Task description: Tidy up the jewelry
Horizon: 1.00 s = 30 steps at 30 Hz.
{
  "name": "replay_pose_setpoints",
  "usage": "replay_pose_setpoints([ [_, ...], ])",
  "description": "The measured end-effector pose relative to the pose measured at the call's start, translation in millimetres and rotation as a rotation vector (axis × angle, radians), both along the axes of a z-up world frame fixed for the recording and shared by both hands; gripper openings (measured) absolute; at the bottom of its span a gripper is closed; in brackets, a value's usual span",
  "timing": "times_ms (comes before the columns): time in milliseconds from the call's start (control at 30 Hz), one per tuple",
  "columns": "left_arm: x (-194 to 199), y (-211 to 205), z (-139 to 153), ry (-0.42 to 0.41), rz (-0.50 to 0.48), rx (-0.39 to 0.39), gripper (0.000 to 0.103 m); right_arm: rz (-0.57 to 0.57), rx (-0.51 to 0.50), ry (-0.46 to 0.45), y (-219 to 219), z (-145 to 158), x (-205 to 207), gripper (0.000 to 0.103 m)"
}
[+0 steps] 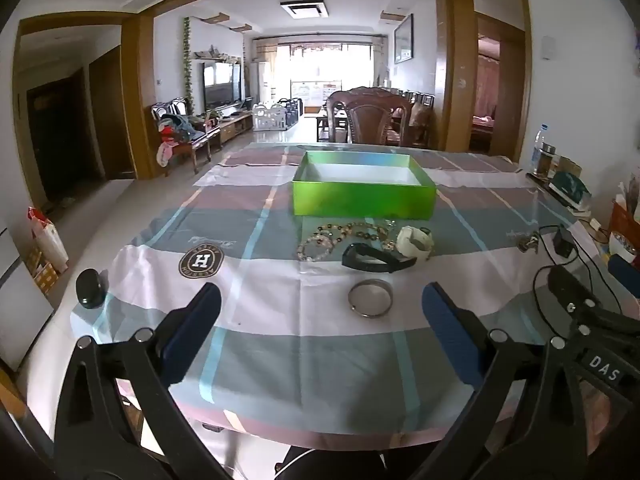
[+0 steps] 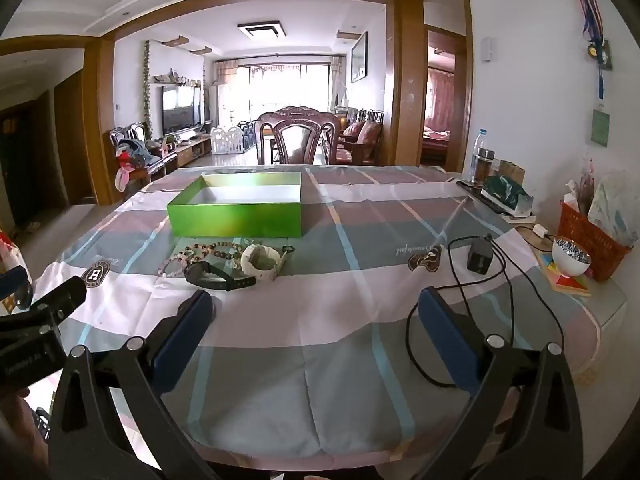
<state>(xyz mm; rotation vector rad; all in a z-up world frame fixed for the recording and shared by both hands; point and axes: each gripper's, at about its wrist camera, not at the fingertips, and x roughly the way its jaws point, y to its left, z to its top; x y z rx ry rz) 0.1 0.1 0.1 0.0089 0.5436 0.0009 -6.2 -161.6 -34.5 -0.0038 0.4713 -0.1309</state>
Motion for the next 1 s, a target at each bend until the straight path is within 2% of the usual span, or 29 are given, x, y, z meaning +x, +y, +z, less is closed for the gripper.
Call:
replay_pose_setpoints([
  [100,2.6,1.2,-0.4,0.002,0.023,0.004,0.099,-0.001,-0.002,0.000,-0.2,0.0,0.7,0.100],
  [133,6.4,-6.2,-2.1,0.020,0.011,0.034,0.099,-0.001,0.000,0.001,-0.2,0.0,1.1,0.100],
  [200,1.0,-9.5,-3.3,-0.004,-0.001,0.038,0.099,-0.004,-0.001,0.000,-1.3,-2.3,0.2,0.100],
  [400,-1.0,-2.6,-8.0,-0.005,-0.013,0.012,0.099,-0.006,0.009,0.002,-3.5,-4.2,-0.4,0.100],
  [1000,-1.8,-1.4,-5.1,0.001,-0.012,0.001,0.099,-0.008,0.015,-0.001,-5.3,-1.9,-1.4,0.100],
])
